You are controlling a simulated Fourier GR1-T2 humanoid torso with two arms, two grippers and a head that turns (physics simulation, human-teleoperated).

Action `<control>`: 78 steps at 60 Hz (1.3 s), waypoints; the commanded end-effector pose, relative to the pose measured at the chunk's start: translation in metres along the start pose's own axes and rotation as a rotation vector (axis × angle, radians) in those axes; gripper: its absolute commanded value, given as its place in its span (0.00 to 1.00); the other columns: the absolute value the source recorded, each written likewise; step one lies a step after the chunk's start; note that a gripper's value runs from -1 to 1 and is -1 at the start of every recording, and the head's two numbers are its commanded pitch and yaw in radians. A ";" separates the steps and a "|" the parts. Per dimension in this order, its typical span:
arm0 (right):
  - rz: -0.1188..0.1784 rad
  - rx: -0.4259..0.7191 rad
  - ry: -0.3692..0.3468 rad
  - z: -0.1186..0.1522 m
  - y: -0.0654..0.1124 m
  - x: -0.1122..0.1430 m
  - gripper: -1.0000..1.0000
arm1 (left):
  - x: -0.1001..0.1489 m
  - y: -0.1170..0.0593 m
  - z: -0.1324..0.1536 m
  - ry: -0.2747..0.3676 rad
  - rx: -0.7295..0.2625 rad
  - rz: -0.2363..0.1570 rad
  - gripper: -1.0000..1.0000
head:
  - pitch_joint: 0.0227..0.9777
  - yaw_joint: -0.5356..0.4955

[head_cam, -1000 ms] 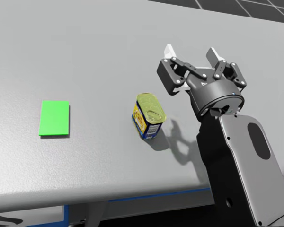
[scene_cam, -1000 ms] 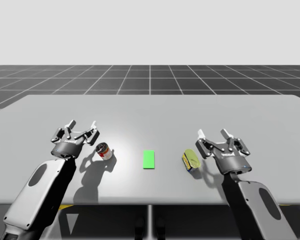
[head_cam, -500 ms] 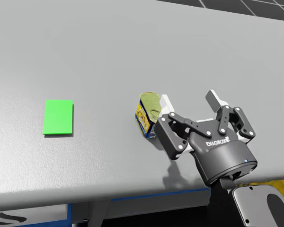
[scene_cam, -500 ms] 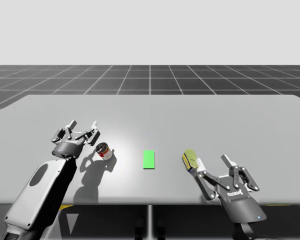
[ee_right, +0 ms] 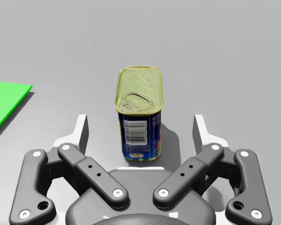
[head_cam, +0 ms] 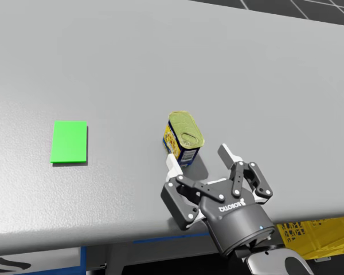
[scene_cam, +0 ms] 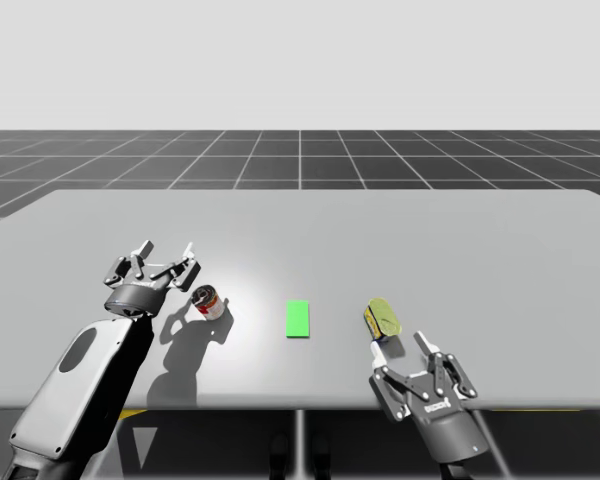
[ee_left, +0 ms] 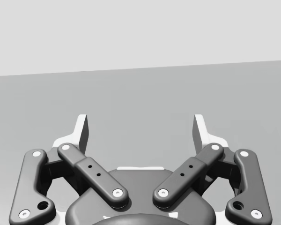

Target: Look at the card. If it is red, pick the object on the left. If it is green, pick the object on the right.

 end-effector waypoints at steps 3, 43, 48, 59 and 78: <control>-0.023 -0.021 0.045 -0.014 0.004 -0.013 0.00 | 0.000 0.000 0.000 0.000 0.000 0.000 0.00 | 0.93 0.24; 0.018 -0.047 0.044 -0.053 0.006 -0.021 1.00 | 0.000 0.000 0.000 0.000 0.000 0.000 0.00 | 0.90 0.24; -0.003 -0.050 0.079 -0.053 0.005 -0.022 1.00 | 0.000 0.000 0.000 0.000 0.000 0.000 0.00 | 0.90 0.24; -0.011 -0.054 0.086 -0.052 0.003 -0.024 1.00 | 0.000 0.000 0.000 0.000 0.000 0.000 0.00 | 0.83 0.23; -0.001 -0.051 0.074 -0.050 0.003 -0.027 1.00 | 0.000 0.000 0.000 0.000 0.000 0.000 0.00 | 0.51 0.21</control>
